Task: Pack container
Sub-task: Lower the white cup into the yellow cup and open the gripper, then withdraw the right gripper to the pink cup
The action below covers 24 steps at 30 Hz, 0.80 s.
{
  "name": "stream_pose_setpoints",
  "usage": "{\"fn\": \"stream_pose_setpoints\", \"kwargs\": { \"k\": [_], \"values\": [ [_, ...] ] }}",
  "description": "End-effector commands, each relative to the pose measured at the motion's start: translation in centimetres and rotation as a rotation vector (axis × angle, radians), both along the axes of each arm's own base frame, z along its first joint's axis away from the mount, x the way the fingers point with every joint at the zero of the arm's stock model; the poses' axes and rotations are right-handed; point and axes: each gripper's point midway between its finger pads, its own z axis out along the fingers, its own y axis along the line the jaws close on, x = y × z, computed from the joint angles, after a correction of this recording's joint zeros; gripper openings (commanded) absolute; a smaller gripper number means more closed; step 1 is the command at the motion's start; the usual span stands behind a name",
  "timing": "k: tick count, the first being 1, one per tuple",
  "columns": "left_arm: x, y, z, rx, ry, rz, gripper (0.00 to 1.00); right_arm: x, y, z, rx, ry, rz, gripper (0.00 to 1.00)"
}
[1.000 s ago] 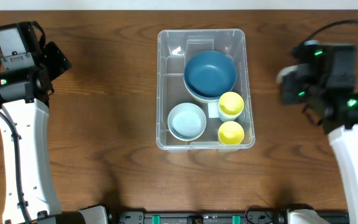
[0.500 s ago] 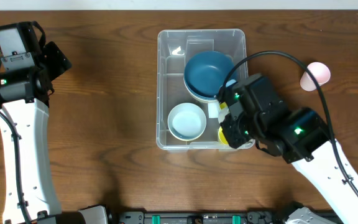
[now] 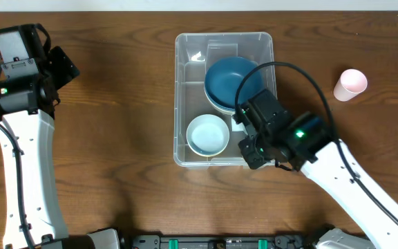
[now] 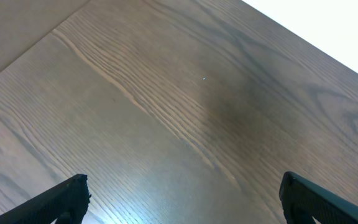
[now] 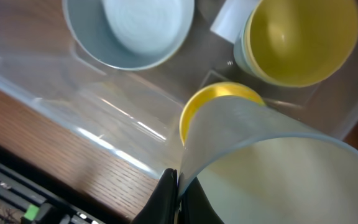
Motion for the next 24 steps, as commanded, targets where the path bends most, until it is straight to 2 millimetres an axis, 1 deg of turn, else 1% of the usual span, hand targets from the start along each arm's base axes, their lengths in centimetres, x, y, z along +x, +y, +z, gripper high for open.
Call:
{"fn": "stream_pose_setpoints", "kwargs": {
  "k": [1,2,4,5,8,9,11,14,17,19,21,22,23,24],
  "values": [
    [-0.1,0.4,1.0,0.022,-0.015,0.008,0.98,0.1,0.0,-0.6,-0.019,0.003,-0.017,0.15],
    [-0.1,0.4,1.0,0.022,-0.015,0.008,0.98,0.1,0.0,-0.6,-0.018,0.002,-0.017,0.28],
    [-0.2,0.4,1.0,0.022,-0.015,0.008,0.98,0.4,0.2,-0.5,-0.007,-0.011,-0.016,0.41],
    [-0.2,0.4,1.0,0.022,-0.015,0.008,0.98,0.6,0.4,-0.5,0.000,-0.020,-0.016,0.45],
    [-0.1,0.4,1.0,0.022,-0.015,0.008,0.98,1.5,1.0,-0.1,0.017,-0.066,0.012,0.48],
    [-0.1,0.4,1.0,0.022,-0.015,0.008,0.98,1.9,0.9,0.2,0.011,-0.088,0.012,0.49],
    [-0.2,0.4,1.0,0.022,-0.015,0.008,0.98,2.9,-0.1,0.8,-0.028,-0.147,-0.017,0.52],
    [-0.1,0.4,1.0,0.022,-0.015,0.008,0.98,4.7,-2.3,2.7,-0.061,-0.234,-0.118,0.59],
    [-0.1,0.4,1.0,0.022,-0.015,0.008,0.98,6.3,-4.7,4.5,-0.050,-0.283,-0.233,0.61],
    [-0.2,0.4,1.0,0.022,-0.015,0.008,0.98,7.6,-7.1,5.4,-0.036,-0.305,-0.340,0.61],
    [-0.2,0.4,1.0,0.022,-0.015,0.008,0.98,8.7,-9.6,5.8,-0.027,-0.319,-0.434,0.61],
    [-0.2,0.4,1.0,0.022,-0.015,0.008,0.98,9.4,-11.4,6.0,-0.026,-0.329,-0.494,0.61],
    [-0.1,0.4,1.0,0.022,-0.015,0.008,0.98,9.8,-12.5,6.1,-0.027,-0.337,-0.532,0.61],
    [-0.1,0.4,1.0,0.022,-0.015,0.008,0.98,10.4,-14.3,6.1,-0.031,-0.348,-0.589,0.61]
  ]
}}
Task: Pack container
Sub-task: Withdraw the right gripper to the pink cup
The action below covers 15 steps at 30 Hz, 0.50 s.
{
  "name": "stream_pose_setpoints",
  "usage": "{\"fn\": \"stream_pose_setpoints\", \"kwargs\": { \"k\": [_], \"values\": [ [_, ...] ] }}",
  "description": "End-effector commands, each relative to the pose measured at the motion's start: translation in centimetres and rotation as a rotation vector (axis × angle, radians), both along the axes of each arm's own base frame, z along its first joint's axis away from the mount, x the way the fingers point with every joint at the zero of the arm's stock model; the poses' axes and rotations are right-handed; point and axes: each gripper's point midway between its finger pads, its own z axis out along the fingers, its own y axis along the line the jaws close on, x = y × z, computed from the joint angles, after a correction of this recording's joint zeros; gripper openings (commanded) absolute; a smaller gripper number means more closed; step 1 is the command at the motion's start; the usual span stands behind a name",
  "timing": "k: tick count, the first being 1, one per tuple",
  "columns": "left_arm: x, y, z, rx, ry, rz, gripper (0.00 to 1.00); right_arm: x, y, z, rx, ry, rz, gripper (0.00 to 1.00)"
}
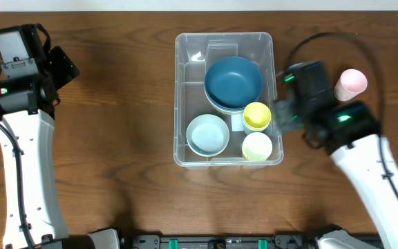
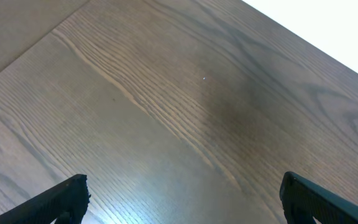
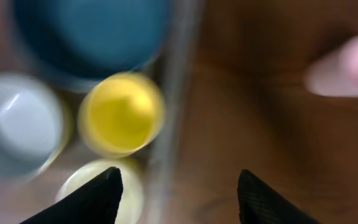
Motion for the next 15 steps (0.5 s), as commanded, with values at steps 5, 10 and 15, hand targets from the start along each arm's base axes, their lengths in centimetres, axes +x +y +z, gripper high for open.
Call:
{"fn": "stream_pose_setpoints", "kwargs": {
  "k": [5,10,15],
  "values": [
    [-0.1,0.4,1.0,0.022,-0.015,0.008,0.98,3.5,-11.4,2.3,0.026,-0.147,-0.371,0.63],
    [-0.1,0.4,1.0,0.022,-0.015,0.008,0.98,4.7,-16.3,2.7,0.046,-0.215,-0.515,0.65],
    [-0.1,0.4,1.0,0.022,-0.015,0.008,0.98,5.8,-19.1,0.3,0.073,-0.181,-0.612,0.70]
  ]
}}
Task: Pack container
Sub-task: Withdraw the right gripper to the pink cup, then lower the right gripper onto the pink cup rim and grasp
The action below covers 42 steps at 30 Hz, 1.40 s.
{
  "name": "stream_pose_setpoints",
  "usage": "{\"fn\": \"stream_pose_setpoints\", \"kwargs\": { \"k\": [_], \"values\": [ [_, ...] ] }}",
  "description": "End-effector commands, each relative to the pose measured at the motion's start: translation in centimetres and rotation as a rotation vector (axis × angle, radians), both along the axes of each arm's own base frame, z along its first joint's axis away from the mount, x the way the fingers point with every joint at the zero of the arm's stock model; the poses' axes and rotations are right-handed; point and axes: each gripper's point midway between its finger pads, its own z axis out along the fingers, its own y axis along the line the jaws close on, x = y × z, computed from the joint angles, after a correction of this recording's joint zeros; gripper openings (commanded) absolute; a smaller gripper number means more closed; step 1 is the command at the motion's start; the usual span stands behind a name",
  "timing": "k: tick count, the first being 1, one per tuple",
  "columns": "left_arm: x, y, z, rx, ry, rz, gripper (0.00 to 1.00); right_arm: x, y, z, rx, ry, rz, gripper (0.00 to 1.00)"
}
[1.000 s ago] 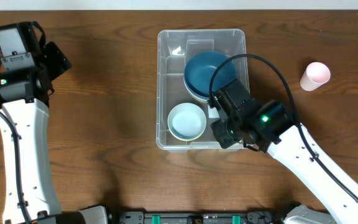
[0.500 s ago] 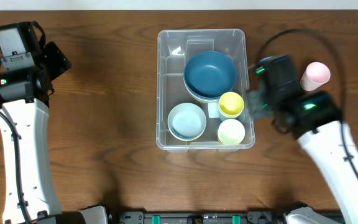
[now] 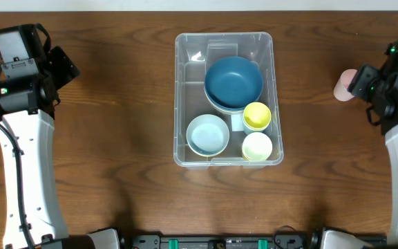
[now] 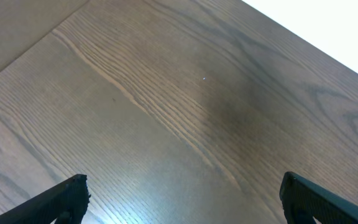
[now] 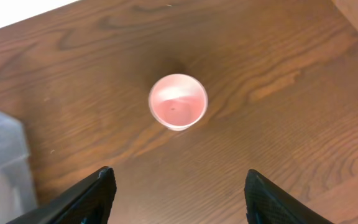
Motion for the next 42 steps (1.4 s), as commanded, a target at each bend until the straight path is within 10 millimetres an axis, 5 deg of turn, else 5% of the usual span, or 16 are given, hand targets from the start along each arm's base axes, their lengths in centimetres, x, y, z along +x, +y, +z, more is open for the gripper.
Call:
{"fn": "stream_pose_setpoints", "kwargs": {
  "k": [1,13,26,29,36,42],
  "values": [
    [-0.1,0.4,1.0,0.022,-0.015,0.008,0.98,1.1,-1.5,-2.0,0.056,0.023,-0.051,0.71],
    [-0.1,0.4,1.0,0.022,-0.015,0.008,0.98,7.0,-4.7,-11.8,0.130,0.070,-0.075,0.75],
    [-0.1,0.4,1.0,0.022,-0.015,0.008,0.98,7.2,-6.0,-17.2,0.187,0.135,-0.160,0.71],
    [-0.2,0.4,1.0,0.022,-0.015,0.008,0.98,6.9,-6.4,-18.0,0.207,0.145,-0.183,0.63],
    [-0.1,0.4,1.0,0.022,-0.015,0.008,0.98,6.7,-6.6,-18.3,0.206,0.155,-0.182,0.04],
    [-0.1,0.4,1.0,0.022,-0.015,0.008,0.98,6.4,-6.1,-16.5,0.184,0.152,-0.145,0.01]
  ]
}}
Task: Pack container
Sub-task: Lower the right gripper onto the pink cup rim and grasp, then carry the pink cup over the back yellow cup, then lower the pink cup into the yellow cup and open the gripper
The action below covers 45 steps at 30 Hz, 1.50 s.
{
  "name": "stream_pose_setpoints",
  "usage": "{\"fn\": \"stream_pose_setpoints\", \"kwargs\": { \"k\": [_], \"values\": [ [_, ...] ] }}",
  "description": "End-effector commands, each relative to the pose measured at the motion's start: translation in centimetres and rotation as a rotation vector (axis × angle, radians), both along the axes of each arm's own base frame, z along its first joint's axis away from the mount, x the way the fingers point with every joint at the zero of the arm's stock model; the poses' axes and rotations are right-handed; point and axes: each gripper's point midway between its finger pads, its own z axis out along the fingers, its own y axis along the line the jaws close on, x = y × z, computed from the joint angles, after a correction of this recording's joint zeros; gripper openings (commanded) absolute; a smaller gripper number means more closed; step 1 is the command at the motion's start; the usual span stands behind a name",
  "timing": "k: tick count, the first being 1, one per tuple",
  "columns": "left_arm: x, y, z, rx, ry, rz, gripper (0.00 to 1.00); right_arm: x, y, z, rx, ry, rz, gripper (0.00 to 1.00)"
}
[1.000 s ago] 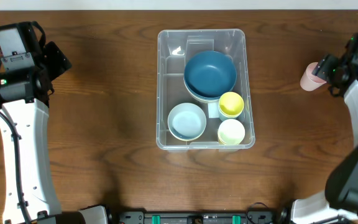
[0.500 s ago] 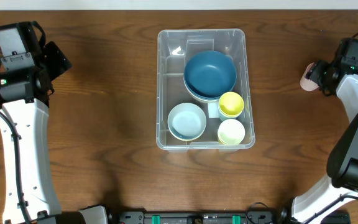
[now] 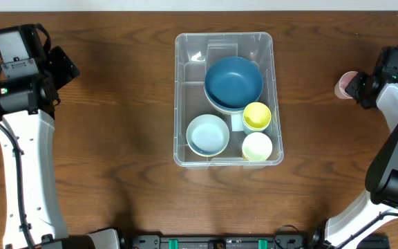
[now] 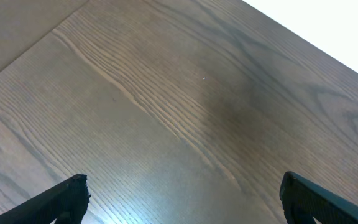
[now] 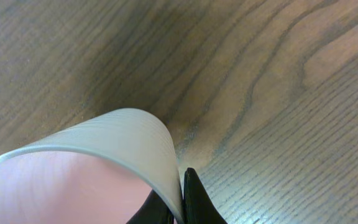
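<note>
The clear plastic container [image 3: 179, 97] sits mid-table holding a dark blue bowl [image 3: 233, 81], a light blue bowl [image 3: 208, 134], a yellow cup [image 3: 256, 115] and a pale yellow cup [image 3: 257, 146]. A pink cup [image 3: 344, 84] stands on the table at the far right. My right gripper [image 3: 356, 86] is shut on the pink cup's rim [image 5: 138, 146], one finger inside and one outside. My left gripper [image 4: 179, 193] hangs open over bare wood at the far left, nothing between its fingers.
The wooden table [image 3: 116, 124] stretches left and right of the container. The left arm [image 3: 26, 104] stands along the left edge. The table's back edge runs just behind the container and the pink cup.
My right gripper was open above the pink cup. Now it is down at the cup and shut on its rim. The left arm has not moved.
My right gripper first held a pale yellow cup low in the container's front right corner. Then that cup stood in the container and the gripper was open, moving right. It hung open over the pink cup, and now grips its rim.
</note>
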Motion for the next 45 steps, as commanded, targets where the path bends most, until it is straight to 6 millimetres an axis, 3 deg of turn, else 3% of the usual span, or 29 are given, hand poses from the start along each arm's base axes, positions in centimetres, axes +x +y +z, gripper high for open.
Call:
{"fn": "stream_pose_setpoints", "kwargs": {
  "k": [1,4,8,13,18,23,26,32,45],
  "values": [
    [-0.1,0.4,1.0,0.022,-0.015,0.008,0.98,0.0,0.2,2.4,-0.029,-0.023,0.030,0.01],
    [-0.2,0.4,1.0,0.022,-0.015,0.008,0.98,0.1,1.4,5.7,-0.031,-0.085,0.063,0.01],
    [-0.1,0.4,1.0,0.022,-0.015,0.008,0.98,0.1,5.0,12.0,-0.002,-0.220,0.163,0.01],
    [-0.1,0.4,1.0,0.022,-0.015,0.008,0.98,-2.5,12.3,19.1,0.029,-0.337,0.332,0.01],
    [-0.1,0.4,1.0,0.022,-0.015,0.008,0.98,-5.9,21.3,22.4,0.045,-0.373,0.552,0.01],
    [-0.2,0.4,1.0,0.022,-0.015,0.008,0.98,-8.6,27.4,21.4,-0.024,-0.296,0.704,0.01],
    [-0.1,0.4,1.0,0.022,-0.015,0.008,0.98,-10.1,28.9,19.8,-0.082,-0.212,0.750,0.01],
    [-0.2,0.4,1.0,0.022,-0.015,0.008,0.98,-10.9,30.0,17.4,-0.102,-0.114,0.778,0.01],
    [-0.1,0.4,1.0,0.022,-0.015,0.008,0.98,-10.5,29.9,12.2,-0.120,0.073,0.764,0.01]
  ]
}}
